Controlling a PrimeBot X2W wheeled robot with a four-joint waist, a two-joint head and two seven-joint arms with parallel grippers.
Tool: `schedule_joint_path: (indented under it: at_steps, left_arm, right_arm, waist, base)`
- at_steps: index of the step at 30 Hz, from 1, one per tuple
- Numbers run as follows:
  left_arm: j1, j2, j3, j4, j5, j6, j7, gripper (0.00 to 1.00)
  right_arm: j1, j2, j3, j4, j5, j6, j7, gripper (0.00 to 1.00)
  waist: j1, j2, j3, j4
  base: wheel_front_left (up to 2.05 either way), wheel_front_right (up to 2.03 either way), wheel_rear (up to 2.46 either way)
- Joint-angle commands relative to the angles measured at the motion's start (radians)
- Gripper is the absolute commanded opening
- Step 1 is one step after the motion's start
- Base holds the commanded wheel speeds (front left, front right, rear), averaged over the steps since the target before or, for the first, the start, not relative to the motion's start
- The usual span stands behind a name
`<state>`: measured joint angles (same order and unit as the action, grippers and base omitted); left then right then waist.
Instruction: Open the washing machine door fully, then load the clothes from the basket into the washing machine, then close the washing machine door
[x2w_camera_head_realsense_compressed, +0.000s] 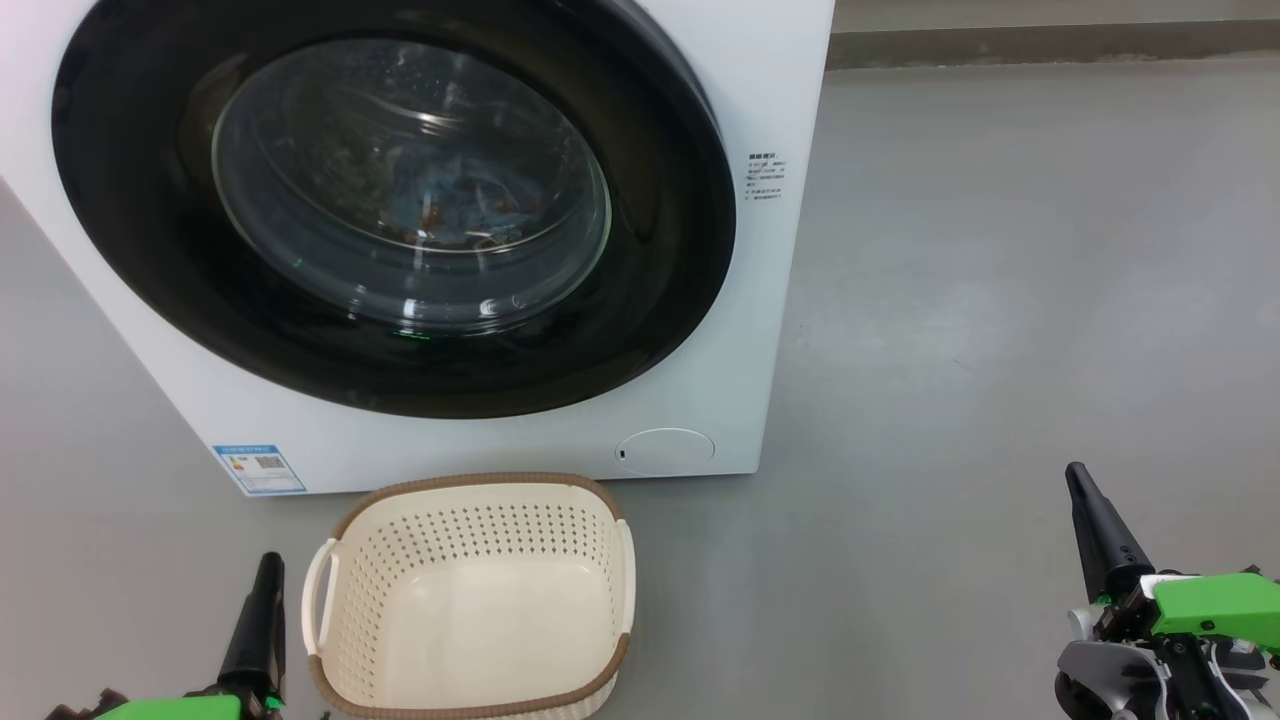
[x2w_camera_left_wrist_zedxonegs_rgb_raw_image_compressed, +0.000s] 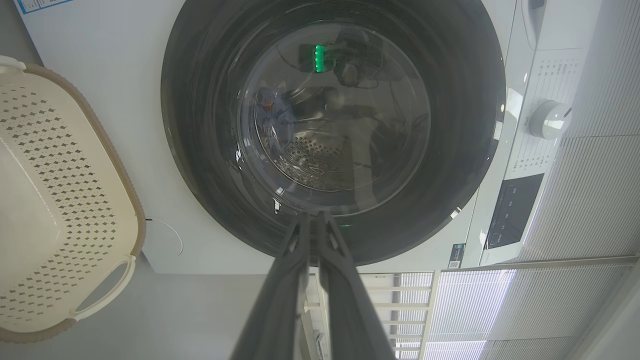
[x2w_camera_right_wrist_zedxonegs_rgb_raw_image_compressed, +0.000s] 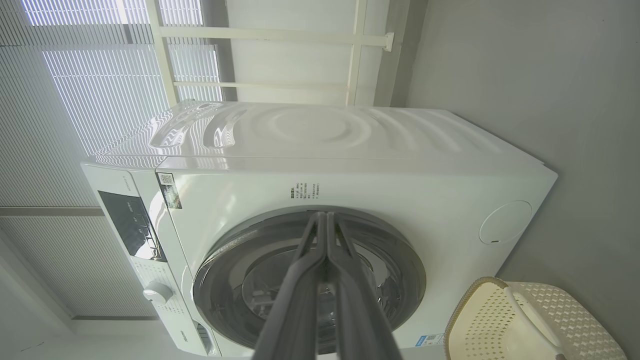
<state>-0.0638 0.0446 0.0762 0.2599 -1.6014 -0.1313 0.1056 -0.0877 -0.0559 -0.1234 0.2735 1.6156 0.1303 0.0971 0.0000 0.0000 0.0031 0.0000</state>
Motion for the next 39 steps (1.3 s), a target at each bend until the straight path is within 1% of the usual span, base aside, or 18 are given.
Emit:
schedule_joint_path:
  at_steps: [1,39]
  left_arm:
    - [-0.044,0.009,0.034,-0.015,-0.01,0.001,0.005,0.0]
    - [-0.044,0.007,0.036,-0.015,-0.008,0.001,0.007,0.0]
  right_arm:
    - [-0.019,-0.002,0.02,-0.029,0.002,0.0,0.008,0.0]
    - [-0.02,0.001,0.015,-0.029,-0.002,0.0,0.012,0.0]
  waist:
    - [0.0,0.0,0.0,0.0]
    - [0.0,0.0,0.0,0.0]
  base:
    - [0.0,0.0,0.0]
    - [0.0,0.0,0.0]
